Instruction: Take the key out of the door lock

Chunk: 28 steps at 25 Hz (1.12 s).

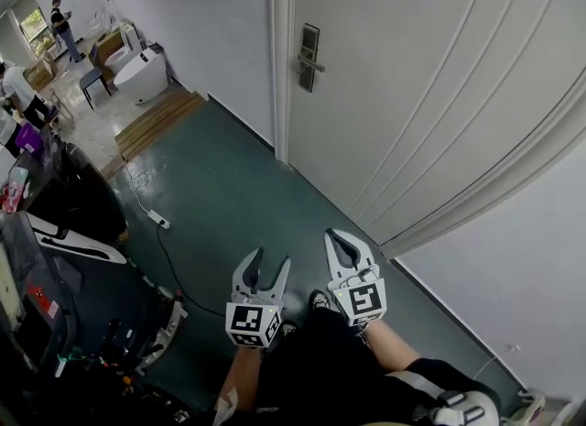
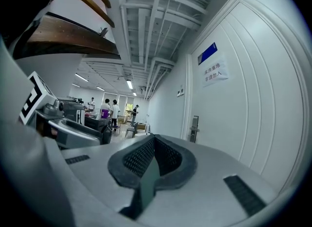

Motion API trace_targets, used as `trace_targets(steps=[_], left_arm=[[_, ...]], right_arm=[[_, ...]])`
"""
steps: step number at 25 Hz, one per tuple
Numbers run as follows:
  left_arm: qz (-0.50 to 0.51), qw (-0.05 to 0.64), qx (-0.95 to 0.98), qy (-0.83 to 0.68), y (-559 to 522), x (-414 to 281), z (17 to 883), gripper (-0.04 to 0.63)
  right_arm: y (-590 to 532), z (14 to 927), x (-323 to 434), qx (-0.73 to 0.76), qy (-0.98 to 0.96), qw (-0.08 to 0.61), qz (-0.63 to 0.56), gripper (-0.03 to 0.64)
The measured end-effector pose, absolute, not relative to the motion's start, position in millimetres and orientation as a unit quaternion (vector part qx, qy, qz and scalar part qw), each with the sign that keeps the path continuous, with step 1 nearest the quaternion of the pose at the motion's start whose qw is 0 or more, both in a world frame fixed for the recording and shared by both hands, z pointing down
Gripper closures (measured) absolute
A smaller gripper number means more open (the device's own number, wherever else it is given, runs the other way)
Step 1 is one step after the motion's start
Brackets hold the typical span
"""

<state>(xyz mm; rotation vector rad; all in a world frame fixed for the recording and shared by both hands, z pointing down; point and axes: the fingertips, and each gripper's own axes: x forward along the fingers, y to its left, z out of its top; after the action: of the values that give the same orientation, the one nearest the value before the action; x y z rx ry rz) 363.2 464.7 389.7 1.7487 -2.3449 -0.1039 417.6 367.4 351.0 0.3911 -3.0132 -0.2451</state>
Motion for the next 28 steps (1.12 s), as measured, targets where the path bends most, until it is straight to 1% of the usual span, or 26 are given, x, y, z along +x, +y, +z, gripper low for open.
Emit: trace_targets(steps=[7, 15, 19, 28], left_arm=[[-0.043, 0.109, 0.589, -0.8, 438.3, 331.2, 389.2, 0.351], [-0.041, 0.095, 0.581, -0.807, 364.7, 269.8, 375.1, 0.35], [-0.051, 0.087, 0.578, -0.81, 323.0, 244.2, 364.1, 0.35], [-0.044, 0.106, 0.579, -0.808, 250.6, 216.3, 370.2, 0.35]], right_arm=[[335.7, 354.6, 398.5, 0.137, -0.987, 0.052, -0.073, 0.607], [265.9, 345.2, 332.2, 0.12, -0.99, 0.029, -0.074, 0.607], [225.6, 337.1, 306.9, 0.118, -0.99, 0.03, -0.076, 0.607], [160.2, 338.1, 274.1, 0.11, -0.991, 0.035, -0.066, 0.607]])
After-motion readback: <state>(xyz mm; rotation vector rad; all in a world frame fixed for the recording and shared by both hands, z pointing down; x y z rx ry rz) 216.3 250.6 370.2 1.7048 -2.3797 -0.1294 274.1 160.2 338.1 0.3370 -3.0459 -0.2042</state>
